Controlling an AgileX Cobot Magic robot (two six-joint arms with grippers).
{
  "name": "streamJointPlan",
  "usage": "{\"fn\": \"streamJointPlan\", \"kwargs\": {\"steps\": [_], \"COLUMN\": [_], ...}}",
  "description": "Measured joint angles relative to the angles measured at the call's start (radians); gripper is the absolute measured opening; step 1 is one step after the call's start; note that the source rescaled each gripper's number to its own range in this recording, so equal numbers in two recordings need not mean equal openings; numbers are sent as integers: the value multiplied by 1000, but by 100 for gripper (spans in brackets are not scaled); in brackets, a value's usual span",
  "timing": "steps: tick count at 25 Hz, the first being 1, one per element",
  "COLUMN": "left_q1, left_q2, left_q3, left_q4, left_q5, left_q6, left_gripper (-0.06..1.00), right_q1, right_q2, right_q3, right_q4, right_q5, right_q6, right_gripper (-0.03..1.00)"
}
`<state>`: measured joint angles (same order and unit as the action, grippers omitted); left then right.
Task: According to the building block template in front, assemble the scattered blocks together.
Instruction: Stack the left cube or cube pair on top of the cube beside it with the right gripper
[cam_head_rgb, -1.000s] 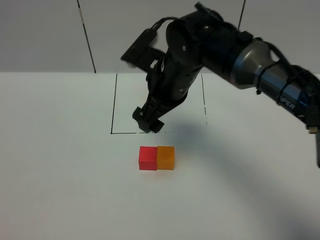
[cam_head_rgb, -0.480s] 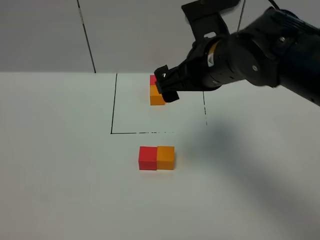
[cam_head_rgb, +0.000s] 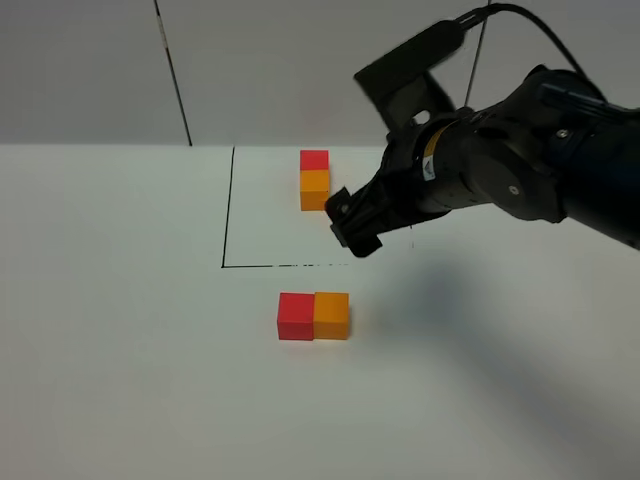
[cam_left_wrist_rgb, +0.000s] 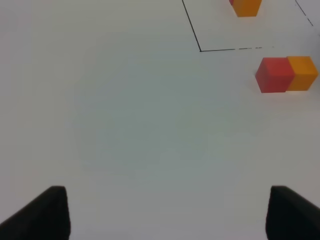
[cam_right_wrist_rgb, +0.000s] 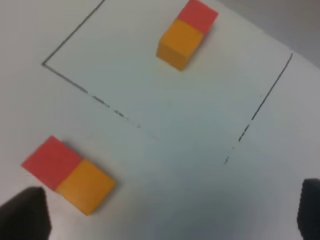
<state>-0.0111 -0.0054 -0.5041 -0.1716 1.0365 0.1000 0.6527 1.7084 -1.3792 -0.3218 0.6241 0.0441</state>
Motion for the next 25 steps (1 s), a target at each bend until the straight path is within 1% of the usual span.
{"fn": "streamJointPlan", "kwargs": {"steps": [3, 6, 8, 11, 14, 16, 18, 21, 25], "left_q1": [0, 0, 0, 0, 0, 0, 0, 0, 0], "left_q2": [0, 0, 0, 0, 0, 0, 0, 0, 0], "left_q3": [0, 0, 0, 0, 0, 0, 0, 0, 0], "left_q4": [0, 0, 0, 0, 0, 0, 0, 0, 0], "left_q5": [0, 0, 0, 0, 0, 0, 0, 0, 0], "left_q6": [0, 0, 0, 0, 0, 0, 0, 0, 0], "left_gripper": [68, 68, 68, 68, 68, 68, 68, 68, 68], "right_q1": [0, 0, 0, 0, 0, 0, 0, 0, 0], "right_q2": [67, 141, 190, 264, 340, 381, 421, 472, 531], "right_q3": [-54, -155, -236, -334, -403, -437, -472, -517, -551], "right_q4": [12, 32, 63, 148, 265, 340, 384, 395, 384], "right_q5": [81, 197, 268, 371, 449, 471, 479, 482, 481], "right_q6": [-174, -350, -463, -645, -780, -844, -889, -914, -929], "right_gripper": [100, 100, 100, 100, 100, 100, 100, 100, 100]}}
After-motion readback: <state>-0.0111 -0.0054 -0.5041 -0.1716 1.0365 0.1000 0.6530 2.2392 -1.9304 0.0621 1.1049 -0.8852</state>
